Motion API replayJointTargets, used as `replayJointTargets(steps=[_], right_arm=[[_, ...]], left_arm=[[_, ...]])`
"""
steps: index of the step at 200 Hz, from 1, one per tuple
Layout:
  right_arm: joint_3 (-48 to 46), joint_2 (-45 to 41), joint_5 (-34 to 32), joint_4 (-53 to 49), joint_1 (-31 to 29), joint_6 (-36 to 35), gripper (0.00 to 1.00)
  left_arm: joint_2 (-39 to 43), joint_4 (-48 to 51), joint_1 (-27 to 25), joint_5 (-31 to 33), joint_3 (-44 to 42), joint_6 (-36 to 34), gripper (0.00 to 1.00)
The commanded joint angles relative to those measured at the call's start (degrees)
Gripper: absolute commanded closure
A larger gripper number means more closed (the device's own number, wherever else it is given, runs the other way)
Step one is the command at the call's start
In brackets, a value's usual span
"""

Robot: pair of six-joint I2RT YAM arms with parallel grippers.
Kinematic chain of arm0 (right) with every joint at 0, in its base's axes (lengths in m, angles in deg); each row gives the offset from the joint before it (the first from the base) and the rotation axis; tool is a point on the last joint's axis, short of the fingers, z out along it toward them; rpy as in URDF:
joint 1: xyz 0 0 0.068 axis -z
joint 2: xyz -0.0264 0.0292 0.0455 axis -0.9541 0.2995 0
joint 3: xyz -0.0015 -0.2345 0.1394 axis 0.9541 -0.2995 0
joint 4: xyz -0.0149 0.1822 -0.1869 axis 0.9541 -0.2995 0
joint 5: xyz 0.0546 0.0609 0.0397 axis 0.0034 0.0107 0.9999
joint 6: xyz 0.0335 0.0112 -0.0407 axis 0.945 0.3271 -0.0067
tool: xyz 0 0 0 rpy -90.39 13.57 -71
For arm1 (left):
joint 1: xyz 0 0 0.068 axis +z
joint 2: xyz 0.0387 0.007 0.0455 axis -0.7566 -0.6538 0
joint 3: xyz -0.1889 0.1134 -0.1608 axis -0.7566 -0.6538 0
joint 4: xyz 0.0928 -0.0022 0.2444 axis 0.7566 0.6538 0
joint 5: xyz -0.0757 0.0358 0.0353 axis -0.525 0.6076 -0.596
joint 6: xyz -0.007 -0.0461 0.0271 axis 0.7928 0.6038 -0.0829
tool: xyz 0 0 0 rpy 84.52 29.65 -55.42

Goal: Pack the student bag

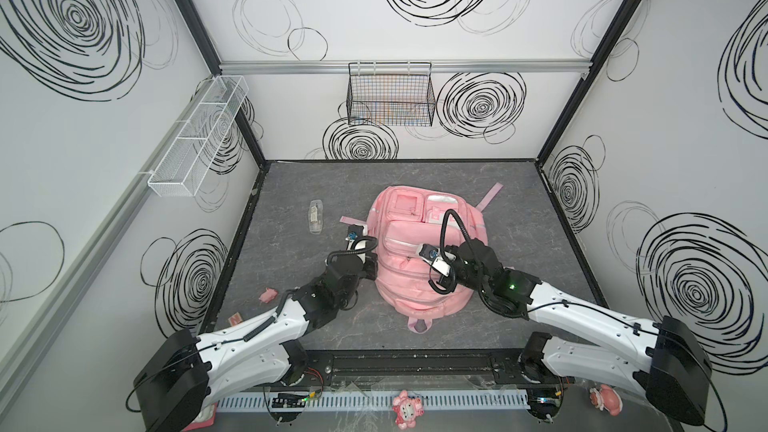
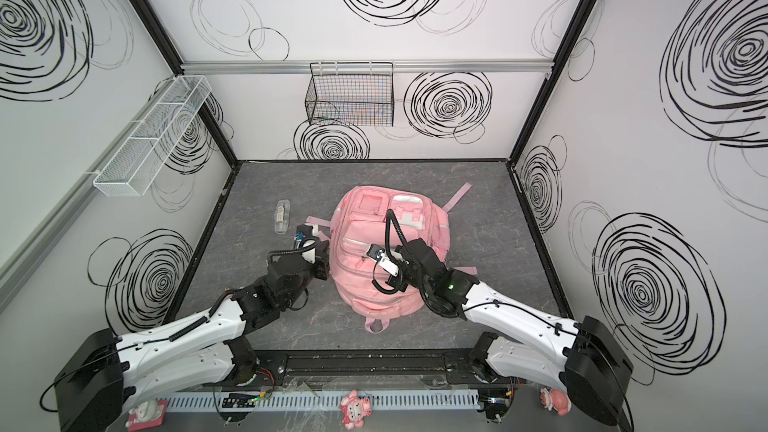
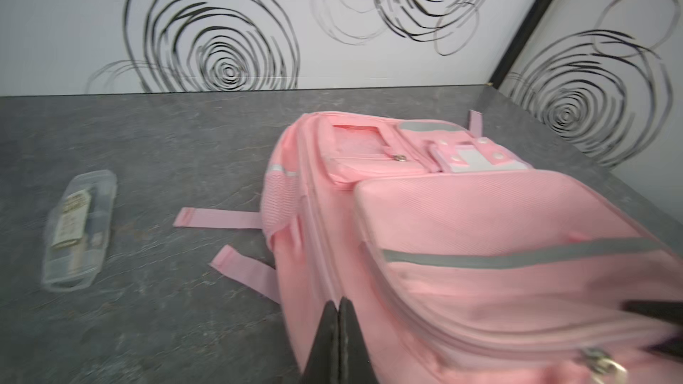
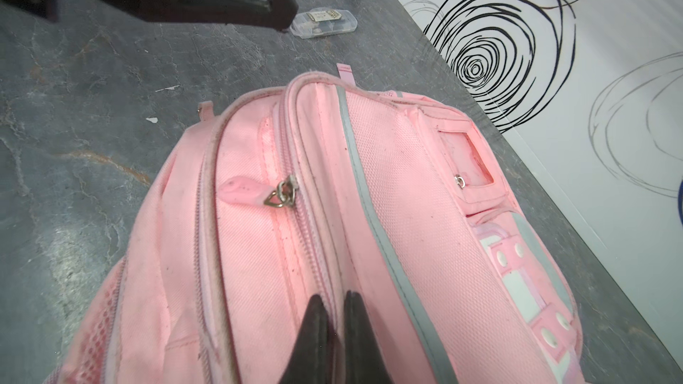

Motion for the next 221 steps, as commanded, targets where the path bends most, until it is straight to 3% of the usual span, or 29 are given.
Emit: replayJointTargets(steps=[1, 22, 41, 64, 78, 99, 128, 148, 181, 221], right_arm=[[-0.4, -3.1, -0.3, 1.2, 0.3, 0.8, 1.0], [-0.5, -3.1, 0.8, 1.3, 0.4, 1.1, 1.0], [-0.2, -2.5, 1.3, 2.3, 0.4, 1.8, 1.0], [-0.1, -2.1, 2.5, 3.3, 0.6, 2.4, 1.0], [-0.1, -1.8, 3.2, 3.4, 0.6, 2.7, 1.0], [-0.4, -1.7, 3.8, 4.1, 0.6, 3.2, 1.0], [-0.2, -1.4, 4.2, 4.5, 0.6, 3.3, 1.0], [0.3, -1.2, 4.8, 4.0, 0.7, 2.8, 1.0], [-0.1, -2.5, 5.3, 3.7, 0.8, 2.7, 1.0], [-0.6, -3.9, 6.0, 3.7, 1.0, 3.3, 1.0]], left_arm=[[0.7, -4.5, 4.0, 3.7, -1.0, 5.4, 1.0], [0.2, -7.0, 6.0, -5.2, 0.4, 4.1, 1.0], [2.0, -10.4, 5.8, -22.0, 0.2, 3.8, 1.0], [4.0, -7.9, 3.7, -36.3, 0.4, 2.6, 0.58], [4.5, -3.3, 1.4, -40.3, 1.7, -1.3, 0.51], [4.0, 2.4, -3.0, -38.5, 3.4, -6.9, 0.51], [0.0, 5.5, -6.7, -34.7, 6.2, -9.6, 0.5], [-3.6, 7.7, -9.3, -27.9, 8.7, -11.8, 0.48], [-8.3, 10.1, -10.3, -19.0, 11.6, -12.7, 0.49], [-10.0, 9.6, -10.8, -15.0, 12.0, -13.5, 0.57]])
